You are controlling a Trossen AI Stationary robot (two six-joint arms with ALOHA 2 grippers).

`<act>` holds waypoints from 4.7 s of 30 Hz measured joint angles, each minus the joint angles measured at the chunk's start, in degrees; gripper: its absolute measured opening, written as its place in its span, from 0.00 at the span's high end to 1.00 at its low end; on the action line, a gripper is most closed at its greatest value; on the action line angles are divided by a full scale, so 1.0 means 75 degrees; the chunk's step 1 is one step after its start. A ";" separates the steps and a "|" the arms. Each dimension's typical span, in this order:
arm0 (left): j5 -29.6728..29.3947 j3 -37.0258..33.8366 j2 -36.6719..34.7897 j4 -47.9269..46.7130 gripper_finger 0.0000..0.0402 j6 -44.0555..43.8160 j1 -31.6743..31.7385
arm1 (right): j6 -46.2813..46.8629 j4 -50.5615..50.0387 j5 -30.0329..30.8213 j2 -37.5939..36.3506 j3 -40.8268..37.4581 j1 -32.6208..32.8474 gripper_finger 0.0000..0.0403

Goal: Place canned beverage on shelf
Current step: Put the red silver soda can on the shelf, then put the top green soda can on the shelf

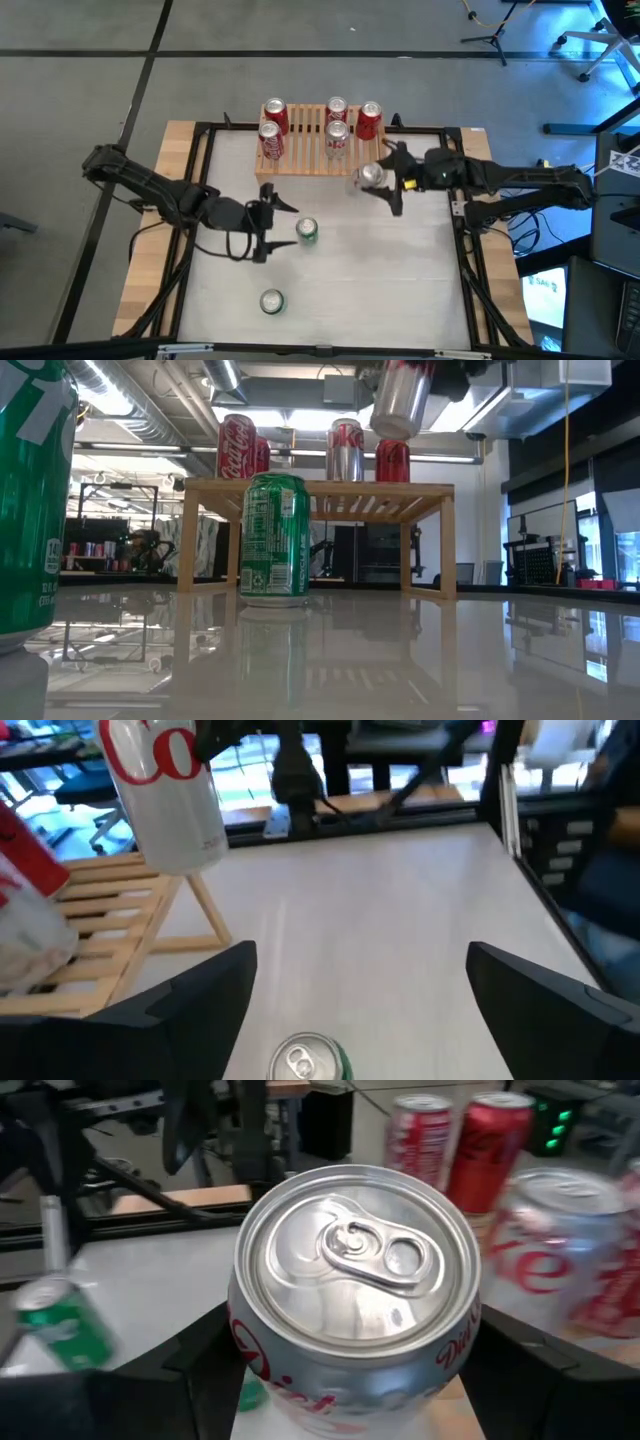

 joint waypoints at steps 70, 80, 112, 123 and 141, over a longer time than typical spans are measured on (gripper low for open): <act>0.1745 -0.2005 -0.0714 0.2469 0.13 -0.0099 0.1469 | -0.0773 -0.0216 -0.2768 0.0895 0.0012 -0.4056 0.24; 0.1743 -0.2005 -0.0714 0.2467 0.13 -0.0099 0.1469 | -0.0770 -0.0218 -0.2768 0.0895 0.0012 -0.4056 0.24; 0.1744 -0.2005 -0.0711 0.2467 0.13 -0.0096 0.1466 | -0.0768 -0.0327 -0.2452 0.0826 0.0009 -0.4053 0.04; 0.1743 -0.2002 -0.0711 0.2461 0.13 -0.0096 0.1466 | -0.0770 -0.0584 -0.1981 0.0246 0.0006 -0.4056 0.04; 0.1112 -0.1999 -0.0708 0.3297 0.13 -0.0500 0.1090 | -0.0516 -0.3021 -0.2245 -0.1266 0.0006 -0.4056 0.04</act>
